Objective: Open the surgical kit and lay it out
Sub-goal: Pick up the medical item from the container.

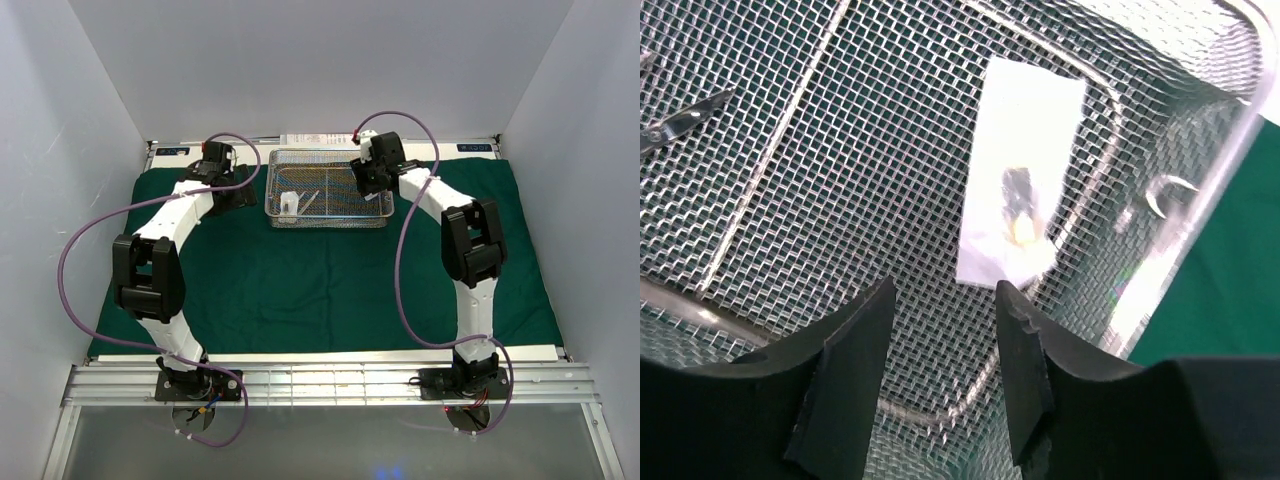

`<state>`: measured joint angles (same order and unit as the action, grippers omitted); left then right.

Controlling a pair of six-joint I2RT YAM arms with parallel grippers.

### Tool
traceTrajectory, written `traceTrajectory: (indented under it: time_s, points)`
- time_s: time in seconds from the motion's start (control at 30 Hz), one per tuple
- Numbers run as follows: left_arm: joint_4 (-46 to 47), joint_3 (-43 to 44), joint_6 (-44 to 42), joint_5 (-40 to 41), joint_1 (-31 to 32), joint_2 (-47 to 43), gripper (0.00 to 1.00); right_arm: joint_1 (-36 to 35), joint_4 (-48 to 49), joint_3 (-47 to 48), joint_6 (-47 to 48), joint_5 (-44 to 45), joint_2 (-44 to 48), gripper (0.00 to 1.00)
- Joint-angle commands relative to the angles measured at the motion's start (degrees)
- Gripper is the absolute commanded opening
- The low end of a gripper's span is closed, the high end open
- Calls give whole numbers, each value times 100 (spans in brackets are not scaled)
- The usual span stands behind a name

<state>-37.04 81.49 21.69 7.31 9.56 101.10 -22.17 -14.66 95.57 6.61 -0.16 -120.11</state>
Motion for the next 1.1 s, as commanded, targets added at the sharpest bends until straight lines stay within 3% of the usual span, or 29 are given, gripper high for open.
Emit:
traceTrajectory:
  time_s: [0.0, 0.37, 0.7, 1.07]
  points:
    - [30, -133, 46, 95, 2, -372, 98, -32, 499, 452, 297, 227, -248, 50]
    - [30, -362, 72, 51, 2, -556, 98, -164, 1122, 717, 490, 1361, -1005, 52]
    - [30, -538, 81, 86, 2, -670, 98, -164, 552, 1166, 306, 808, -1488, 52]
    - [39, -599, 81, 95, 10, -688, 98, -217, 209, 1227, 262, 465, -1454, 27]
